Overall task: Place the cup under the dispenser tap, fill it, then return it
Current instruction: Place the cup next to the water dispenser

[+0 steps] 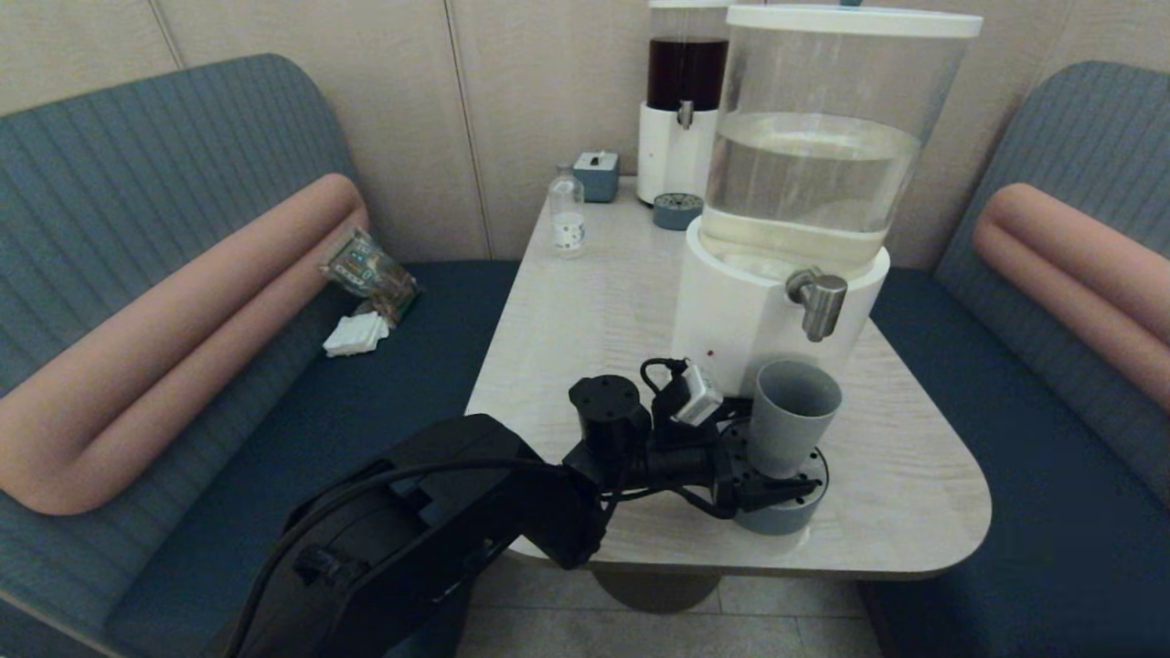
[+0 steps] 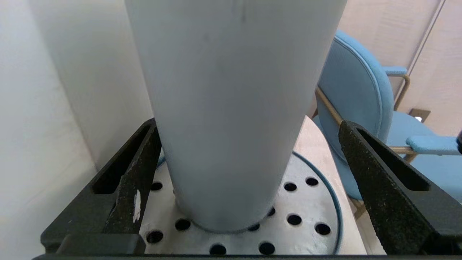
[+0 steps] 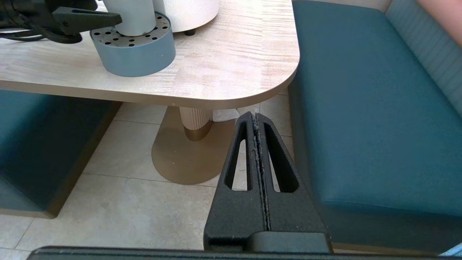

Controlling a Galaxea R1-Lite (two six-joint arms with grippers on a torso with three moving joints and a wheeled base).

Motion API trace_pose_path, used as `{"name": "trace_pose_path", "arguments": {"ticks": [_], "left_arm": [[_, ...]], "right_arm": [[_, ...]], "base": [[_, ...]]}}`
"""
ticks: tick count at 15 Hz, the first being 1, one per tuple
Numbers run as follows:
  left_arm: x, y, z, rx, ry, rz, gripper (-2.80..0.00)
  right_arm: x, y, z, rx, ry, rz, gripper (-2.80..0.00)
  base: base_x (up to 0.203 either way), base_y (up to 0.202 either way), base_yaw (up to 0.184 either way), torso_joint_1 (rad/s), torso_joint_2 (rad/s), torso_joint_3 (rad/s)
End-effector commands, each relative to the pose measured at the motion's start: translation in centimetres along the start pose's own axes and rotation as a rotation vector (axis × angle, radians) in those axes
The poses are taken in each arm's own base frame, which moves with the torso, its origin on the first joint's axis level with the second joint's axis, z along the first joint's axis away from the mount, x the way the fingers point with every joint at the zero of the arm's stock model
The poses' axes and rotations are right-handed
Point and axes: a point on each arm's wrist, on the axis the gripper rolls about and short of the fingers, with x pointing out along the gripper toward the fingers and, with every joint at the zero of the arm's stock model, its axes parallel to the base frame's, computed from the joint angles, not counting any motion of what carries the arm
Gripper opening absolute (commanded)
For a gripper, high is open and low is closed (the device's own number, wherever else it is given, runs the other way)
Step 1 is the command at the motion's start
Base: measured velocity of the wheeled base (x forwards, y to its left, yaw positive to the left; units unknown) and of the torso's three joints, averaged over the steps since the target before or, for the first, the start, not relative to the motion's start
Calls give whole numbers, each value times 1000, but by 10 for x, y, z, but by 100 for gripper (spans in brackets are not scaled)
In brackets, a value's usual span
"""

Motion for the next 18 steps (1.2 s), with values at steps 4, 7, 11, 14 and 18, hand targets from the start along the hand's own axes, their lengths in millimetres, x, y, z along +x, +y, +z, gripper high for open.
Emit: {"name": "trace_pose_path", "arguments": {"ticks": [4,7,11,14,18], "left_arm": [[11,8,0,31,-33,26,0],[12,9,-1,30,-33,46,-280],[14,7,0,28,-34,43,-280],[17,3,2,23,-33,35,-280],[11,-7,15,7,-18,48,-280]], "right_arm": [[0,0,0,0,1,1,-280],[0,0,0,0,3,1,-280],[0,0,0,0,1,1,-280],[0,0,0,0,1,1,-280],[0,0,0,0,1,1,-280]], "base": [[0,0,0,0,0,0],[0,0,0,0,0,0],[0,0,0,0,0,0],[0,0,0,0,0,0],[0,0,0,0,0,0]]}}
